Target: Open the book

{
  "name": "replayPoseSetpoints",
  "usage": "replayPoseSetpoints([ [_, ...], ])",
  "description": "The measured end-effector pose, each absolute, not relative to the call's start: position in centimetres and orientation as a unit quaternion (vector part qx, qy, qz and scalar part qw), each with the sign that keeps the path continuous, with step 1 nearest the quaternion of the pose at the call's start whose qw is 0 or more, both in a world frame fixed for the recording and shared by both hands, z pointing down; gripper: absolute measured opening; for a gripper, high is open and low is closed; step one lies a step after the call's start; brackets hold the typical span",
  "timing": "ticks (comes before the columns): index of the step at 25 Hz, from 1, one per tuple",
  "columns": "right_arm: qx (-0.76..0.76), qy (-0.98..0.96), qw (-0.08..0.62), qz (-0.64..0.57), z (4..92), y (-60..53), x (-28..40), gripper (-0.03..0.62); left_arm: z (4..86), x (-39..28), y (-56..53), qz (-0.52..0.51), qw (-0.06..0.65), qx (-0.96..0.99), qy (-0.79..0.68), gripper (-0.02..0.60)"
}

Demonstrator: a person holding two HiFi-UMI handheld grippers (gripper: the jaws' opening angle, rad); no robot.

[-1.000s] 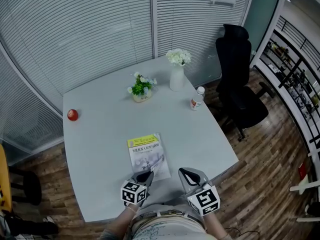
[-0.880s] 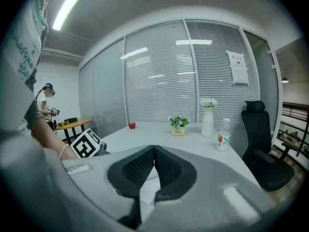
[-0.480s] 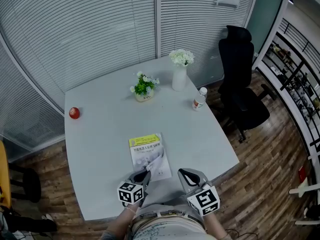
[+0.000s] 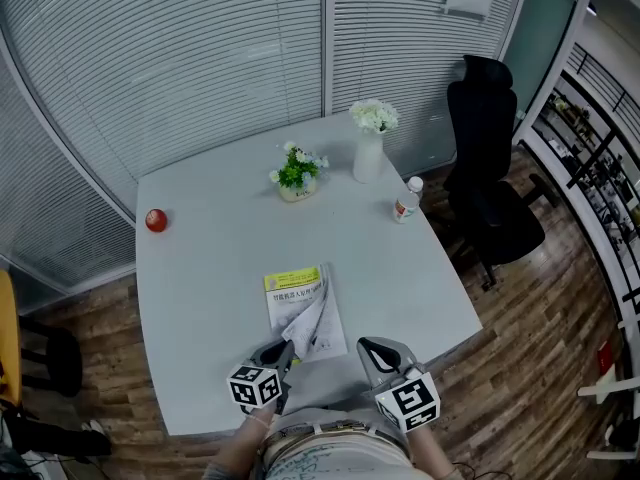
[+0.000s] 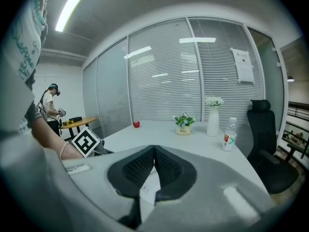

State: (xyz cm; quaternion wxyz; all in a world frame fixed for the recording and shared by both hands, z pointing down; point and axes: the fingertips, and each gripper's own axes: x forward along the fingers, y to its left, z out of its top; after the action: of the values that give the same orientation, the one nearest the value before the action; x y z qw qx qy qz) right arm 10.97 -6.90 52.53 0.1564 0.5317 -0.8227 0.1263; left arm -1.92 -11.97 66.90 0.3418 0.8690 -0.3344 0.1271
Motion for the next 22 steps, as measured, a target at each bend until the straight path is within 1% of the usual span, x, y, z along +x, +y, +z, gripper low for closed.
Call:
replayPoseSetpoints([
  [22,0.511,-0.835,0.161,0.126,52.7,-7.6,9.2,0.003,67.9,-7.2,-12.4,0.072,0.403,0.819,-0.403,0.008],
])
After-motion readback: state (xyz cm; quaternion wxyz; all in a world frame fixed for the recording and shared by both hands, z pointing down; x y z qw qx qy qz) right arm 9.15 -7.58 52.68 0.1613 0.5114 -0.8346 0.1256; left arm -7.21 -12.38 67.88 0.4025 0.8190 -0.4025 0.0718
